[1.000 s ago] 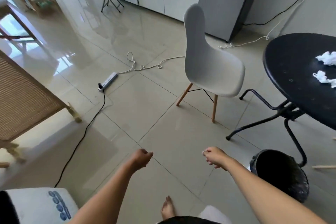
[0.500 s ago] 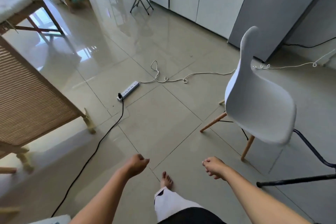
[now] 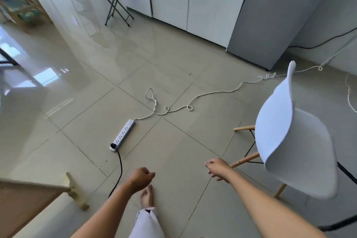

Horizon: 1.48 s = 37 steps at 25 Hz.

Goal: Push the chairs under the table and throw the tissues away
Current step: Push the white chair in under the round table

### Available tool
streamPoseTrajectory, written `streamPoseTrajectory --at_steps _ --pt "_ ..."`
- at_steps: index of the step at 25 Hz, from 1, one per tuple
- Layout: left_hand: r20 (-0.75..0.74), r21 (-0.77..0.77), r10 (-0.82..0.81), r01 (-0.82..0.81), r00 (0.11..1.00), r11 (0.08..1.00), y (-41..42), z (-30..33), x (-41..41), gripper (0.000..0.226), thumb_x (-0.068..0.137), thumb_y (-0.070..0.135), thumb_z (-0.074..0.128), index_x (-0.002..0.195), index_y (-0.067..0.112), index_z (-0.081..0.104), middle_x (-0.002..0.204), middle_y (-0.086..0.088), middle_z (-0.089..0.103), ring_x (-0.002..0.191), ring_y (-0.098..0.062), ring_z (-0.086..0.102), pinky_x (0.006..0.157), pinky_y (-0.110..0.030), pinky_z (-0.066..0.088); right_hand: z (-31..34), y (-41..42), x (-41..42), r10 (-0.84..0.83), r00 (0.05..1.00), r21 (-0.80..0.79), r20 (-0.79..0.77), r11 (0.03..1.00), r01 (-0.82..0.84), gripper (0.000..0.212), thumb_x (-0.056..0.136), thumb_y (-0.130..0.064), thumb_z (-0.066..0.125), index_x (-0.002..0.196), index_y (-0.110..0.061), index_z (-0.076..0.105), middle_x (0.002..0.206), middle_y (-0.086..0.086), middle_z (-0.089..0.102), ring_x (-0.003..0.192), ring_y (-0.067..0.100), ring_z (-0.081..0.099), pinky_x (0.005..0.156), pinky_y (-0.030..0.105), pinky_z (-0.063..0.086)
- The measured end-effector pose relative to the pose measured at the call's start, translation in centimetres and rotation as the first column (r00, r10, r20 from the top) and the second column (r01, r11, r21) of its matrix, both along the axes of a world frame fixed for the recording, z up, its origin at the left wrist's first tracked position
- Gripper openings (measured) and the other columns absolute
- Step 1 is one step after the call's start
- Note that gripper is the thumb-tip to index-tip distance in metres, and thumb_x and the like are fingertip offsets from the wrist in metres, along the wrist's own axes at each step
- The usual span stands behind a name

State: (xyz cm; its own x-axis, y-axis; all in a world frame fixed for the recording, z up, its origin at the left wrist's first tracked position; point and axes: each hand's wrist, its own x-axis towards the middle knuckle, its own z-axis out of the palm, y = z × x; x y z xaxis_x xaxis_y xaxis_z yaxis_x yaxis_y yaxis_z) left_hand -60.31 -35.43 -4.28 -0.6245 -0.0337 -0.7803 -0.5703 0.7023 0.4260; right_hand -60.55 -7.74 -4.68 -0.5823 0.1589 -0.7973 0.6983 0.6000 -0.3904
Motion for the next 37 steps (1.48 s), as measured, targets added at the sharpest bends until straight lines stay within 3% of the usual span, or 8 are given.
streamPoseTrajectory --at_steps 5,10,19,23,25,29,32,37 --pt "-0.045 -0.104 -0.352 0.346 0.935 0.932 -2.3 0.9 -14.7 0.027 0.092 0.033 0.053 0.082 0.009 0.057 0.087 -0.009 0.061 0.08 -0.023 0.054 0.086 -0.033 0.05 1.0 -2.4 -7.6 -0.252 0.968 -0.021 -0.015 0.968 0.251 0.016 0.089 -0.028 0.041 0.079 -0.021 0.051 0.076 0.002 0.057 0.067 0.019 0.053 0.056 0.022 0.037" --pt "-0.067 -0.141 -0.643 0.631 0.763 0.763 1.9 0.5 -26.8 0.028 0.093 0.03 0.051 0.075 0.009 0.05 0.079 -0.01 0.056 0.073 -0.021 0.05 0.077 -0.034 0.049 1.2 -1.8 -13.7 -0.457 0.889 -0.037 -0.015 0.889 0.456 0.026 0.09 -0.027 0.039 0.094 -0.014 0.061 0.087 0.006 0.06 0.074 0.021 0.055 0.055 0.022 0.039" --pt "-0.049 -0.057 -0.829 0.827 0.557 0.559 17.7 -0.6 -40.6 0.029 0.089 0.033 0.055 0.089 0.005 0.064 0.101 -0.018 0.071 0.09 -0.028 0.065 0.091 -0.036 0.051 0.6 6.9 -22.1 -0.762 0.638 -0.049 -0.107 0.645 0.762 0.024 0.091 -0.017 0.039 0.092 -0.003 0.058 0.088 0.014 0.059 0.079 0.024 0.053 0.065 0.032 0.038" --pt "-0.042 -0.07 -0.953 0.95 0.301 0.303 25.4 0.2 -43.8 0.036 0.092 0.036 0.053 0.105 0.004 0.064 0.114 -0.017 0.068 0.11 -0.032 0.062 0.099 -0.036 0.048 2.0 9.6 -23.0 -0.889 0.447 -0.078 -0.093 0.455 0.887 0.02 0.091 -0.015 0.038 0.081 -0.008 0.054 0.091 0.012 0.058 0.084 0.024 0.054 0.056 0.026 0.038" --pt "-0.058 -0.084 -0.992 0.99 0.108 0.113 29.8 0.4 -45.0 0.038 0.094 0.035 0.05 0.109 0.003 0.062 0.118 -0.016 0.067 0.113 -0.03 0.059 0.098 -0.034 0.045 2.4 10.2 -23.0 -0.942 0.314 -0.062 -0.116 0.322 0.945 0.02 0.089 -0.014 0.038 0.08 -0.008 0.055 0.095 0.015 0.061 0.09 0.026 0.057 0.067 0.03 0.045" --pt "-0.217 -0.137 -0.948 0.969 -0.233 -0.207 36.8 2.3 -46.4 0.032 0.095 0.032 0.049 0.106 0.006 0.063 0.116 -0.012 0.066 0.111 -0.026 0.059 0.094 -0.03 0.044 4.1 10.1 -23.9 -0.966 0.014 -0.052 -0.258 0.028 0.998 0.025 0.09 -0.016 0.039 0.094 -0.008 0.062 0.097 0.011 0.063 0.089 0.023 0.055 0.087 0.031 0.045" --pt "-0.482 -0.107 -0.811 0.941 -0.332 -0.322 40.5 4.6 -48.0 0.021 0.091 0.026 0.058 0.103 0.011 0.064 0.111 -0.009 0.064 0.098 -0.022 0.065 0.091 -0.031 0.051 6.6 9.1 -25.9 -0.903 -0.168 -0.056 -0.395 -0.159 0.986 0.023 0.092 -0.018 0.041 0.093 -0.011 0.062 0.083 0.003 0.063 0.076 0.018 0.054 0.077 0.028 0.048" --pt "-0.814 -0.188 -0.371 0.806 -0.447 -0.561 45.0 9.0 -47.2 0.037 0.09 0.026 0.059 0.122 0.009 0.055 0.125 -0.008 0.058 0.112 -0.025 0.059 0.09 -0.033 0.05 10.7 7.7 -27.5 -0.621 -0.184 0.064 -0.762 -0.356 0.932 0.018 0.09 -0.011 0.055 0.104 -0.008 0.065 0.105 0.01 0.065 0.094 0.022 0.062 0.084 0.034 0.052"
